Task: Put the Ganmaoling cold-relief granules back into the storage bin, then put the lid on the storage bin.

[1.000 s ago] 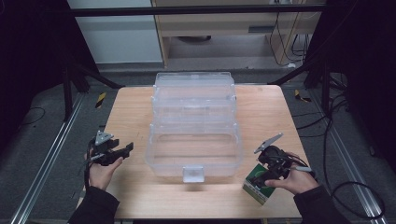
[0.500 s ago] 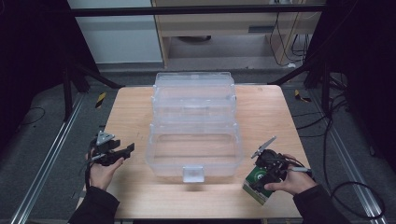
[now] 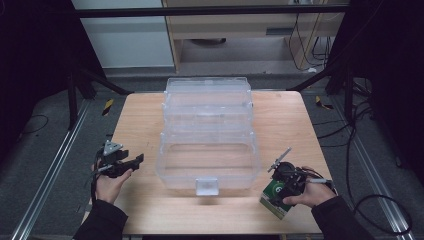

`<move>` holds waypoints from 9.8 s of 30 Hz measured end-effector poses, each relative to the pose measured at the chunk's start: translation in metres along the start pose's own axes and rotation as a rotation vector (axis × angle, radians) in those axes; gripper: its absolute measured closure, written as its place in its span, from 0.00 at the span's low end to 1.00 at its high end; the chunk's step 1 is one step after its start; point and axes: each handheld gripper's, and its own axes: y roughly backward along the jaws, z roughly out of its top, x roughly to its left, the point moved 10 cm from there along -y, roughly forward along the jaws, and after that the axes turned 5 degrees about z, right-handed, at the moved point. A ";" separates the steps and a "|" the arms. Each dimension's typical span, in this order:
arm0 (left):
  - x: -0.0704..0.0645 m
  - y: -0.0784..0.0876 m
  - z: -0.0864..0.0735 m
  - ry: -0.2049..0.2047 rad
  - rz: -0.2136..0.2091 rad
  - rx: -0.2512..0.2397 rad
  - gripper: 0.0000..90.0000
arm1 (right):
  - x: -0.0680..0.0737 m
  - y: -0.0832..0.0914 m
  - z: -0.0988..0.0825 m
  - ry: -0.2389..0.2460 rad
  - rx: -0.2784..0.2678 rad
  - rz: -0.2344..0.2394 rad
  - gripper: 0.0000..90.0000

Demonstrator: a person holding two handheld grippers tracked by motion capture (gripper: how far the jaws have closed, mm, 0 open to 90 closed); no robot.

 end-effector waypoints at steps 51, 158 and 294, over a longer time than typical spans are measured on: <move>-0.001 -0.002 -0.003 -0.007 -0.003 0.017 0.38 | -0.007 0.045 0.011 0.039 -0.033 -0.049 0.19; -0.004 -0.009 -0.008 -0.026 -0.015 0.040 0.38 | 0.016 0.037 0.147 0.761 0.043 -0.033 0.19; -0.007 -0.006 -0.004 -0.032 -0.019 0.021 0.39 | 0.084 -0.023 0.147 0.580 -0.195 0.226 0.60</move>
